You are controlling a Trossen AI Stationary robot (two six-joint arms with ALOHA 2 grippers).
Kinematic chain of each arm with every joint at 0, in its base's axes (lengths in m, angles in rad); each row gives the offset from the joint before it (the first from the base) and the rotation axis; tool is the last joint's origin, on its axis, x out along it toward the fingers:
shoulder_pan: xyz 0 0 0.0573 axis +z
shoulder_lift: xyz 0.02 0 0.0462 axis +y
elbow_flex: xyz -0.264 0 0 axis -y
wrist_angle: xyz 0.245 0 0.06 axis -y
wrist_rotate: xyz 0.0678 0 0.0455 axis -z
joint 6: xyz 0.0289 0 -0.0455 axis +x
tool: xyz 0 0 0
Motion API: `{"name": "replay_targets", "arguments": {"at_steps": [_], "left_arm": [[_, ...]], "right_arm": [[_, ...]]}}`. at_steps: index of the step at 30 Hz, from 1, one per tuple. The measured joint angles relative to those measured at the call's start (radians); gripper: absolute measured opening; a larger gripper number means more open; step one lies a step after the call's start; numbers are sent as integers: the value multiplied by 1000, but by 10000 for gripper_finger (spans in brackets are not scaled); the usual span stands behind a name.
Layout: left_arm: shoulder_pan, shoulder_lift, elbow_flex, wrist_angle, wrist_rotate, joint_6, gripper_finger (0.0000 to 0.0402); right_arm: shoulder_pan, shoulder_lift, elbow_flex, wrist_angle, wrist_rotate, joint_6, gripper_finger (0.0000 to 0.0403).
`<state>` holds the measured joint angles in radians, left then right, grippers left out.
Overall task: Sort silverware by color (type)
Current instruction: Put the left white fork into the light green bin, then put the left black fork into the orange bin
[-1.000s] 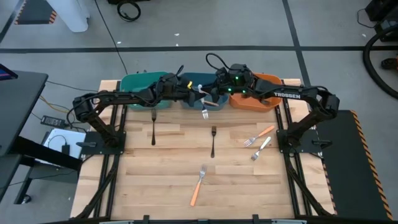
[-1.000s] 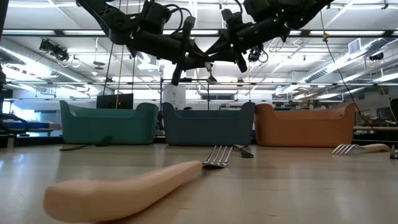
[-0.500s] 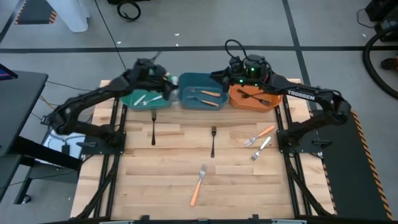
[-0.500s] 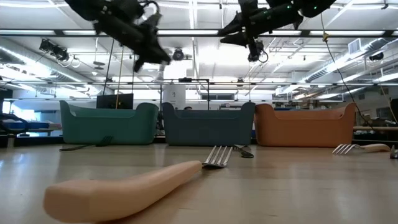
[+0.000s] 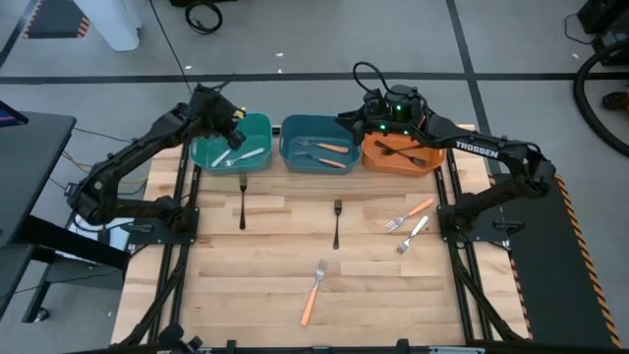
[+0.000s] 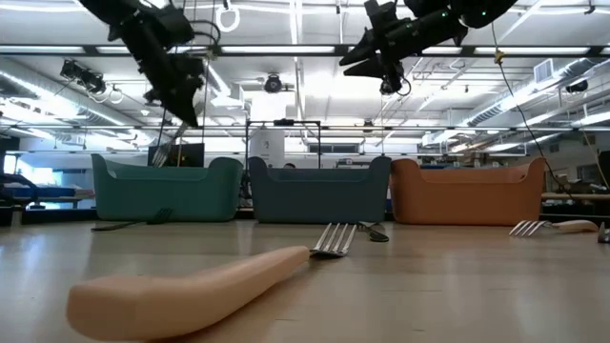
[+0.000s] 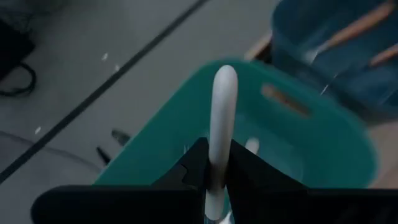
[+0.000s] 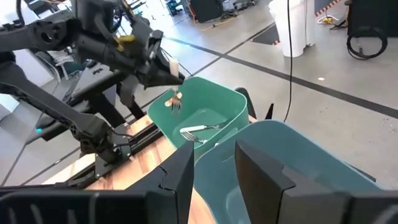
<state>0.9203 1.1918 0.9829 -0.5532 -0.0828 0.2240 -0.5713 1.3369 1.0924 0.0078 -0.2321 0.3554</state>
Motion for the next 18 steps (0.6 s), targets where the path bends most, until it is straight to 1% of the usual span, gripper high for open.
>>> {"name": "replay_targets", "arguments": {"at_steps": [4,10,13,18], "left_arm": [[0,78,0,-48,-22,56,58],[0,177,-1,-66,-22,48,77],[0,202,-1,-61,-21,19,87],[-5,199,-1,-60,-22,1,102]], "right_arm": [[0,0,0,1,2,0,123],[3,0,0,2,3,7,123],[5,0,0,2,3,8,123],[5,0,0,2,2,8,123]]}}
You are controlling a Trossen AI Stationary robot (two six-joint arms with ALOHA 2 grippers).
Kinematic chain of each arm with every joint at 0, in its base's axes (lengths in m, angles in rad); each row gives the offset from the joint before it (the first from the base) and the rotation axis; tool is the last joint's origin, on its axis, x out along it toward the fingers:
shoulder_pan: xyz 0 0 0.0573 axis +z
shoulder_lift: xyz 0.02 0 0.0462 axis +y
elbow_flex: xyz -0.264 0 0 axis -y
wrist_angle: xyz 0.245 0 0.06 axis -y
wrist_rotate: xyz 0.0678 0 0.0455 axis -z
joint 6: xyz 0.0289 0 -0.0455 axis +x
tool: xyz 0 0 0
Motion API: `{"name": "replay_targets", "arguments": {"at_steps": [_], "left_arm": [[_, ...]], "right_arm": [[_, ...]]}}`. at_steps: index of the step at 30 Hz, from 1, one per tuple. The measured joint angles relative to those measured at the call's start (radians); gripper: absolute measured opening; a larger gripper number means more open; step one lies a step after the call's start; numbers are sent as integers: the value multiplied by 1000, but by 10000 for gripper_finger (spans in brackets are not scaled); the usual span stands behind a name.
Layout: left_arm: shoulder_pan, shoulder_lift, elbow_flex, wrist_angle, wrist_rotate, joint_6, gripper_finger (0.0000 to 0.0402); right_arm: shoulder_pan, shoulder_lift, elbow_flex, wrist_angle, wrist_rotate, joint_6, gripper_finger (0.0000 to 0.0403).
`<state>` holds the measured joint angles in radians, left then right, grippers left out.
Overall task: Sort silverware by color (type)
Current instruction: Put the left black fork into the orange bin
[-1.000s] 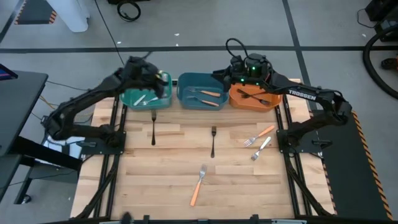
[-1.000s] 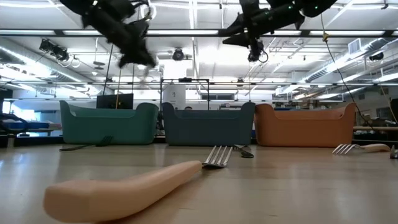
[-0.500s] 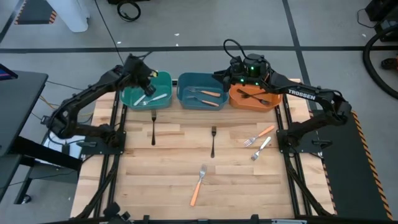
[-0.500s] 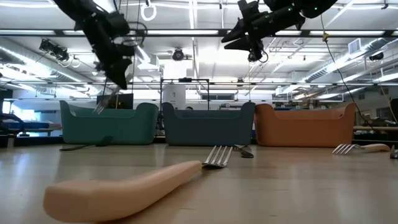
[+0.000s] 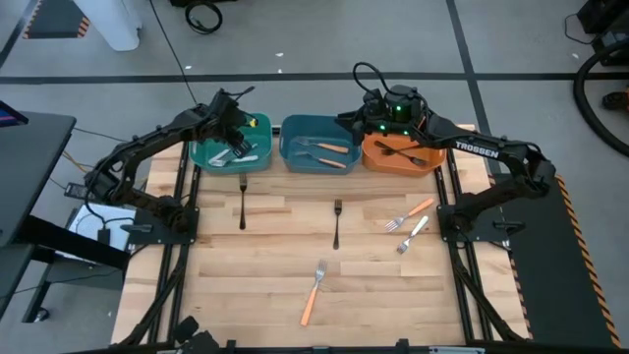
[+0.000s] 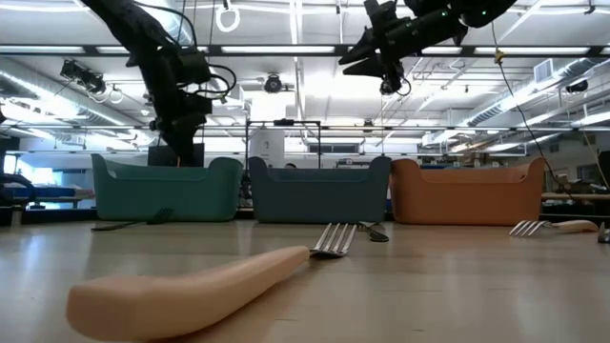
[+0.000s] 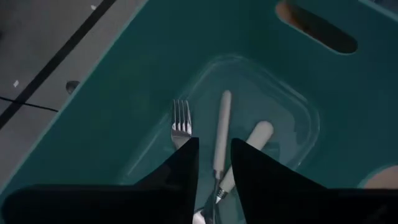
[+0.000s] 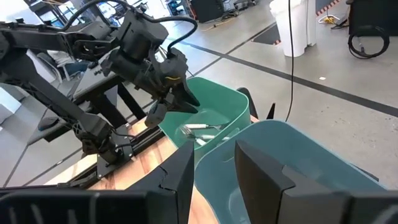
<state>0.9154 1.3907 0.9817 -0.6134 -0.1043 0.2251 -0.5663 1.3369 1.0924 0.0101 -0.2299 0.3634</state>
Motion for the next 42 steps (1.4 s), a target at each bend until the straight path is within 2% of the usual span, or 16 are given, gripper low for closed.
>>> {"name": "replay_targets", "arguments": {"at_steps": [7,12,17,22,33,42], "left_arm": [[-24,-77,0,-7,2,-66,105],[-79,-156,0,-76,28,-158,105],[-150,-209,2,-238,38,-413,105],[-236,-210,-21,-373,38,-586,105],[-417,-209,-154,-323,32,-993,105],[-491,-179,-220,-223,18,-1172,105]], "right_arm": [[18,-17,0,3,-48,2,123],[57,-23,0,-11,-59,-45,123],[86,-22,0,-30,-28,-72,123],[94,-22,0,-33,1,-72,123],[80,-22,0,-134,2,-172,123],[44,-22,0,-177,2,-228,123]]}}
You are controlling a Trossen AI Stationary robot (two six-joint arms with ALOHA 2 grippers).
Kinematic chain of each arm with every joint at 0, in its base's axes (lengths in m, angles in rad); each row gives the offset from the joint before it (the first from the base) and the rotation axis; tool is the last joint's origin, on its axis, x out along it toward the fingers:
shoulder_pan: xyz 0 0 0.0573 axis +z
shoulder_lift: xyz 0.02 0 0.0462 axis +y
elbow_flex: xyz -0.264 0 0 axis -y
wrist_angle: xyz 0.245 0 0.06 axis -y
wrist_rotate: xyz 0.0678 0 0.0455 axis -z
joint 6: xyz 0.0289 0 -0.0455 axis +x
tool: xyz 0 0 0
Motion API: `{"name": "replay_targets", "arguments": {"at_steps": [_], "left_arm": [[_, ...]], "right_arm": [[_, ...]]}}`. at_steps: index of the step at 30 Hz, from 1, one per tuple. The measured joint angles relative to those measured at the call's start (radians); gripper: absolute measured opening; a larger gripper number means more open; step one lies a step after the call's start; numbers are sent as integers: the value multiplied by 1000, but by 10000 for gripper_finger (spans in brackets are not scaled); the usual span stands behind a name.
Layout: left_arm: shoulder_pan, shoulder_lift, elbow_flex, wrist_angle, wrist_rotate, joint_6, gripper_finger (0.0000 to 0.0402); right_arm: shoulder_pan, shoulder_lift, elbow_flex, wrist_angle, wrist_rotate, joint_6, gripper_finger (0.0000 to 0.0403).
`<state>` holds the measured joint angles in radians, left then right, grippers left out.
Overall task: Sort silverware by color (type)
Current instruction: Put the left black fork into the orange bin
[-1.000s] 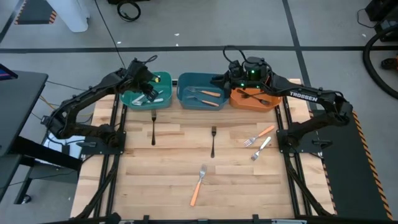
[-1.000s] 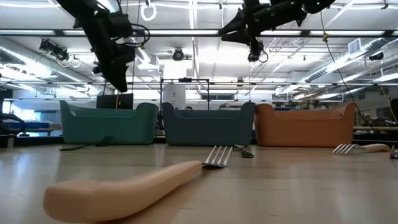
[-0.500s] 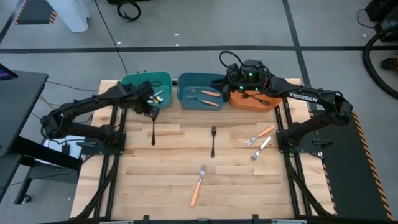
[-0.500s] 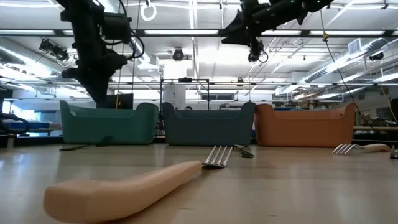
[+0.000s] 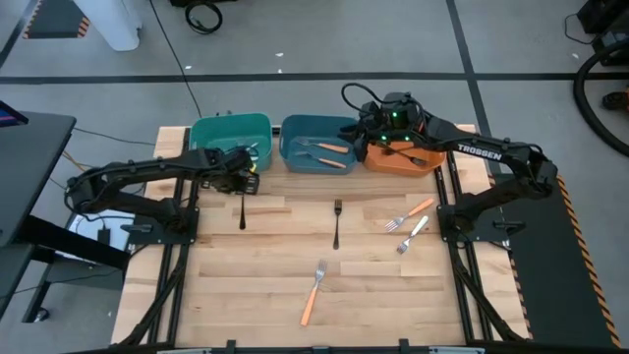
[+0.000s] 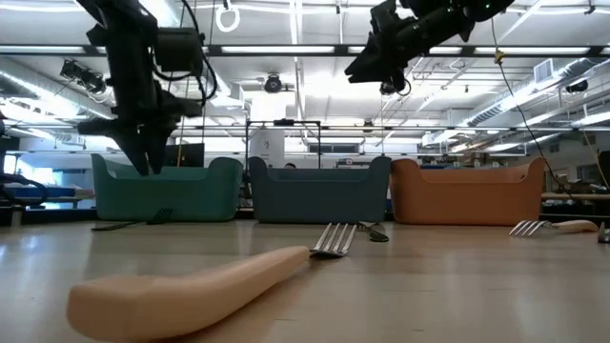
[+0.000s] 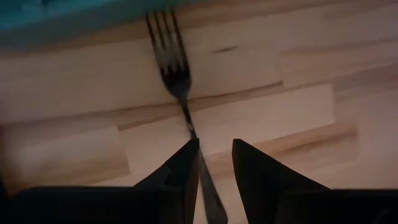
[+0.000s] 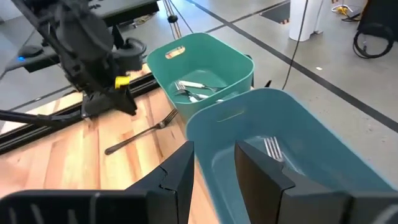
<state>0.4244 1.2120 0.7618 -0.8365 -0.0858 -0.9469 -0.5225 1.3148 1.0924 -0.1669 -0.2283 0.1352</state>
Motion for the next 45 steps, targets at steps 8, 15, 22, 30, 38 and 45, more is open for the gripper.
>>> {"name": "replay_targets", "arguments": {"at_steps": [8,15,22,30,38,45], "left_arm": [[11,70,-75,64,24,-97,105],[19,133,-77,173,30,-141,105],[38,224,-77,185,31,-149,105],[38,306,-72,194,7,-141,103],[24,359,-65,187,-12,-71,60],[-18,356,-68,188,-25,-21,18]], "right_arm": [[-12,0,0,-5,0,0,123],[-12,0,0,-10,0,0,123],[-12,0,0,-21,0,0,123],[-12,1,0,-21,0,0,123],[-10,1,0,-24,-1,3,123],[-10,1,0,-25,-1,2,123]]}}
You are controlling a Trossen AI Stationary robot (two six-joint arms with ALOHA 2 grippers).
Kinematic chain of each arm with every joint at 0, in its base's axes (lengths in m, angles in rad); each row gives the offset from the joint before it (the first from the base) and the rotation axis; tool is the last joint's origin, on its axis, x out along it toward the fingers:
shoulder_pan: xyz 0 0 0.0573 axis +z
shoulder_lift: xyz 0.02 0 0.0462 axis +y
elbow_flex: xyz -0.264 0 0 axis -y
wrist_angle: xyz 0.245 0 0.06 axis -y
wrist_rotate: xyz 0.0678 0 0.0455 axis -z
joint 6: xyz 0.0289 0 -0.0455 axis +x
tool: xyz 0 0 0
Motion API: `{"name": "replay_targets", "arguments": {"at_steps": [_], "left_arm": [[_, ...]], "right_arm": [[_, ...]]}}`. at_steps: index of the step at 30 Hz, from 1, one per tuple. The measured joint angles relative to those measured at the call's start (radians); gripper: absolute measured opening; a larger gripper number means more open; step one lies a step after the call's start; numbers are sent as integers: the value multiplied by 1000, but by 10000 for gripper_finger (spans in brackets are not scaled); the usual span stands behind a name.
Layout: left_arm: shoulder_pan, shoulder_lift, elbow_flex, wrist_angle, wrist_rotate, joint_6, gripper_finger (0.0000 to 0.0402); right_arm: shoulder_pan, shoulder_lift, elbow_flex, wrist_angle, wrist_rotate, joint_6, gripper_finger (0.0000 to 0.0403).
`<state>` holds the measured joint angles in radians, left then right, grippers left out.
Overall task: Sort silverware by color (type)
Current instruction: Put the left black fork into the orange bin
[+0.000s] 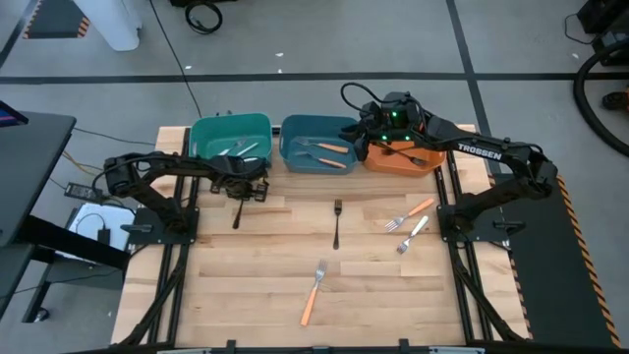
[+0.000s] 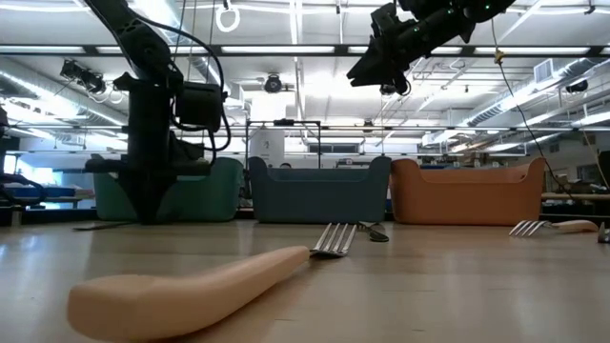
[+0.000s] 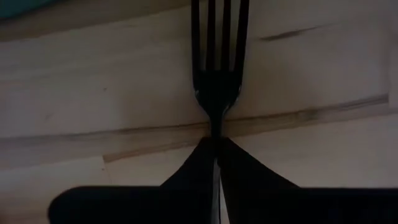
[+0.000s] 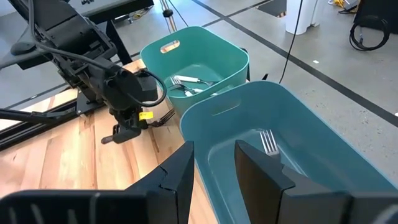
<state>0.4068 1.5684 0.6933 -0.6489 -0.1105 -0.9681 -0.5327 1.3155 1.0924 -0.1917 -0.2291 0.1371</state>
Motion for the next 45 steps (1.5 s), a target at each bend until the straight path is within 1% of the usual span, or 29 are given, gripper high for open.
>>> {"name": "replay_targets", "arguments": {"at_steps": [5,8,10,16,23,25,28,32,42,45], "left_arm": [[-28,-21,24,-39,17,58,18],[-42,-66,46,-69,80,79,18],[-49,-98,65,-49,92,88,18],[-72,-180,87,-62,90,89,18],[-104,-259,139,-102,87,94,18],[-116,-274,158,-97,87,102,18],[-121,-295,198,-98,85,124,18],[-117,-294,265,-97,66,186,18],[-64,-291,368,93,51,328,18],[-60,-291,369,204,49,351,18]], "right_arm": [[0,0,0,0,0,1,123],[0,0,0,2,0,1,123],[0,0,0,3,0,1,123],[2,0,0,4,0,3,123],[3,0,0,4,-3,80,123],[4,0,0,4,-10,85,123],[10,0,0,10,-40,136,123],[33,0,0,18,-54,175,123],[109,4,0,95,-26,188,130],[134,19,0,138,-12,224,138]]}}
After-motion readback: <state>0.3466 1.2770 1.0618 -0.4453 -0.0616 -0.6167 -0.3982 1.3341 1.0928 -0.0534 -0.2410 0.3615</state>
